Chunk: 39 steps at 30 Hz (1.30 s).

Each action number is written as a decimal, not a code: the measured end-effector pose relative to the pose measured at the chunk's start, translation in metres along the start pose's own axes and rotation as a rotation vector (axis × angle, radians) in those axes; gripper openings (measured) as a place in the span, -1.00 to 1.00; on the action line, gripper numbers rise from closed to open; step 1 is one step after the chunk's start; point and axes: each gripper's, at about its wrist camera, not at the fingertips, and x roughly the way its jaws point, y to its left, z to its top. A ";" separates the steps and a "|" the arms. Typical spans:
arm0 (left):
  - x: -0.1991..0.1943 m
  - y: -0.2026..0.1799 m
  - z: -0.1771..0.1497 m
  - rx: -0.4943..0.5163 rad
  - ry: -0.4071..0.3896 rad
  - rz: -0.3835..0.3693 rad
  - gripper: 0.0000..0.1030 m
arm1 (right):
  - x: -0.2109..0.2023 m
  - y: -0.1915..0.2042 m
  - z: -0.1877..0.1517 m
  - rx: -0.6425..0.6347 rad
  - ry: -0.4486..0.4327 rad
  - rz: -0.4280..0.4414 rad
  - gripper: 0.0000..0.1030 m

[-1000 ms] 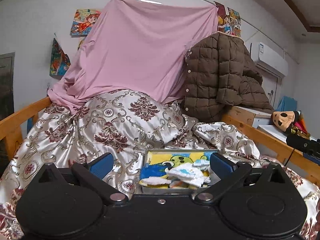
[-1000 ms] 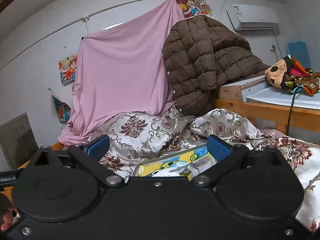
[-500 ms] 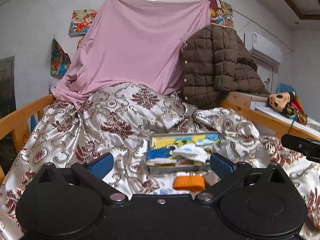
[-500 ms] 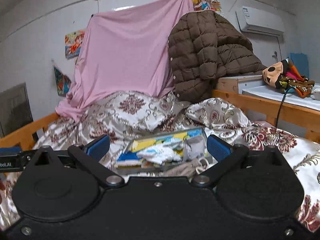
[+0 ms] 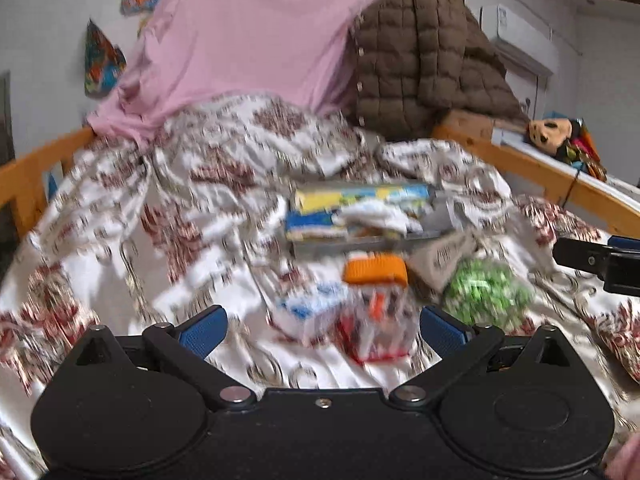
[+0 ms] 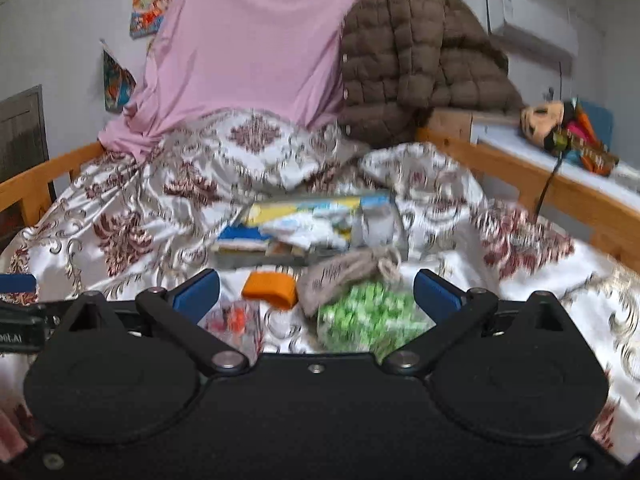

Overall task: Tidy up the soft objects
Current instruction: 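Lift both open tools up away from the tray, then move the left tool to the orange lid while the right tool approaches the burlap bag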

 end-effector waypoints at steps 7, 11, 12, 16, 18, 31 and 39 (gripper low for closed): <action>0.005 -0.001 -0.008 0.018 0.045 0.016 0.98 | 0.013 -0.003 -0.006 -0.003 0.051 -0.039 0.99; 0.008 0.000 -0.010 0.013 0.086 0.033 0.98 | 0.021 -0.004 -0.012 -0.013 0.095 -0.059 0.99; 0.010 -0.001 -0.011 0.012 0.099 0.038 0.98 | 0.024 -0.004 -0.012 -0.017 0.110 -0.065 0.99; 0.014 0.000 -0.012 0.013 0.134 0.052 0.98 | 0.033 0.000 -0.017 -0.041 0.175 -0.071 0.99; 0.015 0.000 -0.013 0.017 0.142 0.057 0.98 | 0.037 0.003 -0.020 -0.056 0.196 -0.069 0.99; 0.021 0.004 -0.014 0.004 0.189 0.100 0.98 | 0.047 0.016 -0.027 -0.116 0.261 -0.044 0.99; 0.025 0.007 -0.014 0.000 0.217 0.167 0.98 | 0.052 0.025 -0.029 -0.163 0.277 0.014 0.99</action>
